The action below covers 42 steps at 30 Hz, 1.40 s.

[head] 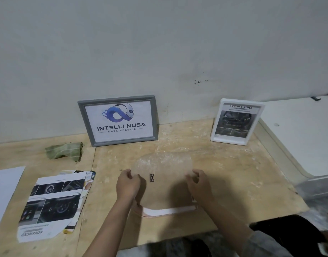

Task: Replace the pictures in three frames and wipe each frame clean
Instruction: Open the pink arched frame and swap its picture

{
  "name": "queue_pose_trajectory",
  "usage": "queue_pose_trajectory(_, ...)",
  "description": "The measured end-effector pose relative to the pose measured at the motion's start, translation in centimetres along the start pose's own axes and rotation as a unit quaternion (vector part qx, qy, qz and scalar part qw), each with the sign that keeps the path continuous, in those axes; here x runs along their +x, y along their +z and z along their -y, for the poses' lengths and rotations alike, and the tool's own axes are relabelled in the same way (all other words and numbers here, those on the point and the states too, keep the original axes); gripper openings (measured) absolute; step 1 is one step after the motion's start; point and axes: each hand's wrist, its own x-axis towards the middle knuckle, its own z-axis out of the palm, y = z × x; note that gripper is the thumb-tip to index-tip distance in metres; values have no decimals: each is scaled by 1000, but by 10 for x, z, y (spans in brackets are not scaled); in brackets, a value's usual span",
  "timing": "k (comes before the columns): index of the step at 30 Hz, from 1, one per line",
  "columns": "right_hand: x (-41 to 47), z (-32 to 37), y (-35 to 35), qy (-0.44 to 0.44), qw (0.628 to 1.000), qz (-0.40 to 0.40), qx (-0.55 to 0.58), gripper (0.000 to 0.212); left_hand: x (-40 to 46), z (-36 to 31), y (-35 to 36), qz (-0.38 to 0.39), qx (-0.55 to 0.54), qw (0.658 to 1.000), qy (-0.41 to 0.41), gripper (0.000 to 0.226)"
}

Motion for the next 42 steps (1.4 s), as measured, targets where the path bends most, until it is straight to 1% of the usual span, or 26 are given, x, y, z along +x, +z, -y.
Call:
queue_pose_trajectory(1,3,0,-9,-3,1000,-3,-9,45,-7,-6,9,2,12,1000,8,34)
queue_pose_trajectory(3,8,-2,-29,-10,999,-13,-39,49,-20,-17,27,25,38,999,23,14)
queue_pose_trajectory(4,12,-6,-41,-13,998,-16,-55,52,-26,-21,40,42,42,998,27,10)
queue_pose_trajectory(7,24,-26,-83,-12,993,-9,-116,58,-45,-29,87,106,70,991,36,22)
queue_pose_trajectory(11,40,-57,-132,12,982,0,-190,62,-74,-39,144,162,108,979,63,25)
queue_pose_trajectory(13,50,-72,-153,12,974,10,-225,60,-86,-41,172,199,150,966,75,25)
queue_pose_trajectory(14,55,-80,-163,13,970,19,-240,59,-90,-41,186,222,171,957,76,33)
queue_pose_trajectory(16,62,-91,-174,9,960,36,-277,62,-96,-40,207,252,201,944,67,57)
queue_pose_trajectory(20,67,-110,-180,-12,931,61,-360,75,-107,-34,230,270,232,932,60,80)
queue_pose_trajectory(22,65,-120,-176,-21,915,85,-393,79,-111,-29,234,276,255,925,66,87)
queue_pose_trajectory(24,63,-125,-174,-22,908,102,-405,79,-115,-26,236,276,268,920,76,87)
queue_pose_trajectory(25,62,-125,-173,-16,906,110,-409,79,-117,-26,236,276,264,921,73,84)
queue_pose_trajectory(26,62,-123,-173,-7,905,114,-410,79,-118,-27,235,274,252,925,73,76)
queue_pose_trajectory(28,64,-118,-167,5,903,113,-415,77,-119,-30,231,248,210,942,89,46)
queue_pose_trajectory(29,63,-113,-163,-11,903,108,-416,73,-119,-31,227,217,183,953,101,31)
queue_pose_trajectory(30,63,-111,-157,-41,902,102,-417,69,-118,-32,223,181,158,965,108,20)
queue_pose_trajectory(31,64,-110,-151,-58,902,124,-410,67,-116,-33,217,150,137,973,112,18)
queue_pose_trajectory(33,61,-104,-134,-97,907,146,-382,64,-109,-31,200,84,109,984,111,33)
queue_pose_trajectory(36,44,-83,-99,-181,919,143,-321,65,-92,-17,167,6,99,990,104,40)
queue_pose_trajectory(37,38,-75,-91,-203,915,147,-316,65,-85,-12,158,-12,104,990,93,41)
queue_pose_trajectory(40,23,-49,-57,-261,884,190,-338,66,-63,3,118,-70,129,989,33,47)
queue_pose_trajectory(42,17,-42,-41,-265,876,213,-343,67,-51,11,98,-88,160,983,-4,50)
